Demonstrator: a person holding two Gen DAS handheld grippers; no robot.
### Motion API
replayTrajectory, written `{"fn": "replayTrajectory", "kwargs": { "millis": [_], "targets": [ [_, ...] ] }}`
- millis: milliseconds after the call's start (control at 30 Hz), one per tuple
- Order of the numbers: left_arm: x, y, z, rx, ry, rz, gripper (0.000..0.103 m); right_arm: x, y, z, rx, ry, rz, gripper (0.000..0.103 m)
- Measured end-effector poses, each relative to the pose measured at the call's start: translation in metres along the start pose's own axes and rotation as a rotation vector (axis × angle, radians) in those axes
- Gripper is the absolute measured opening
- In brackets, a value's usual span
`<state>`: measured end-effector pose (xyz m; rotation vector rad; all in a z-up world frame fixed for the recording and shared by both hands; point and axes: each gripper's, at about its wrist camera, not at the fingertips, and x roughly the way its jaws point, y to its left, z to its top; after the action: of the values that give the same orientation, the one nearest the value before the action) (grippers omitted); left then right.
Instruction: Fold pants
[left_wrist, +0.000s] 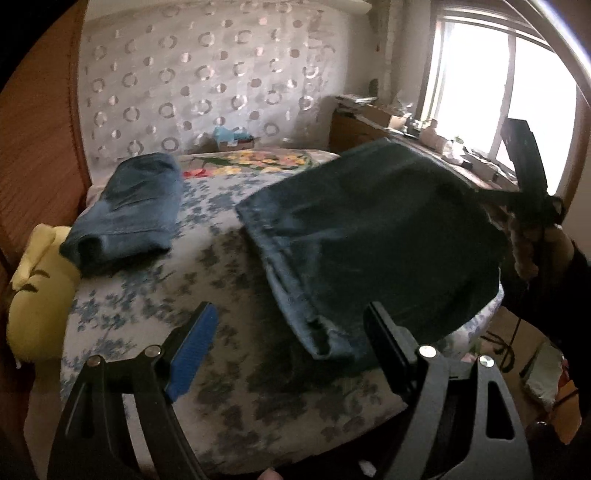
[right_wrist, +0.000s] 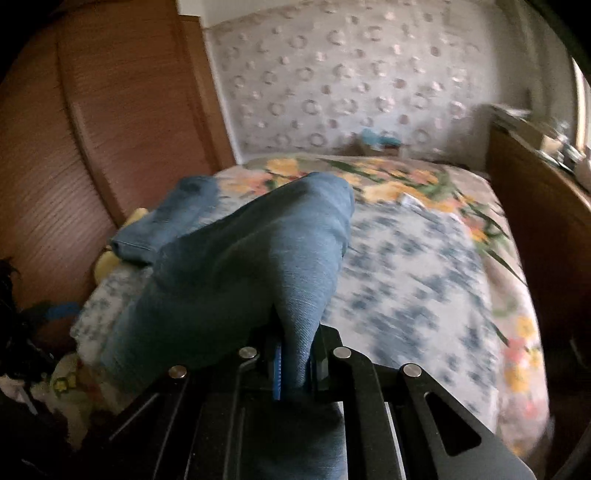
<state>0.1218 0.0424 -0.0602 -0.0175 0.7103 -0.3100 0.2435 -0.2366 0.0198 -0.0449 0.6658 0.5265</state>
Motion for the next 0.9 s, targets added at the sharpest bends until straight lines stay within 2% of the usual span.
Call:
{"fn": "replayTrajectory", "kwargs": {
  "millis": [100, 200, 333, 467, 633, 900],
  "targets": [
    [0.008, -0.015, 0.007, 0.009, -0.003, -0.032, 0.082, -0.002, -0.031, -0.022, 0.021, 0.044, -0.033, 0.010],
    [0.018, -0.033, 0.015, 0.018, -0.002, -0.054, 0.082, 0.016, -0.052, -0.040, 0.047, 0.104, -0.049, 0.014],
    [0.033, -0.058, 0.024, 0.048, 0.011, -0.076, 0.082, 0.031, -0.066, -0.060, 0.076, 0.123, -0.065, 0.028],
    [0.044, -0.074, 0.024, 0.067, 0.035, -0.091, 0.082, 0.035, -0.072, -0.079, 0.116, 0.115, -0.036, 0.046],
    [0.052, -0.086, 0.019, 0.083, 0.060, -0.097, 0.082, 0.027, -0.089, -0.101, 0.195, 0.095, 0.013, 0.048],
    [0.061, -0.101, 0.016, 0.094, 0.081, -0.110, 0.082, 0.007, -0.085, -0.123, 0.201, 0.069, 0.013, 0.048]
  ]
}}
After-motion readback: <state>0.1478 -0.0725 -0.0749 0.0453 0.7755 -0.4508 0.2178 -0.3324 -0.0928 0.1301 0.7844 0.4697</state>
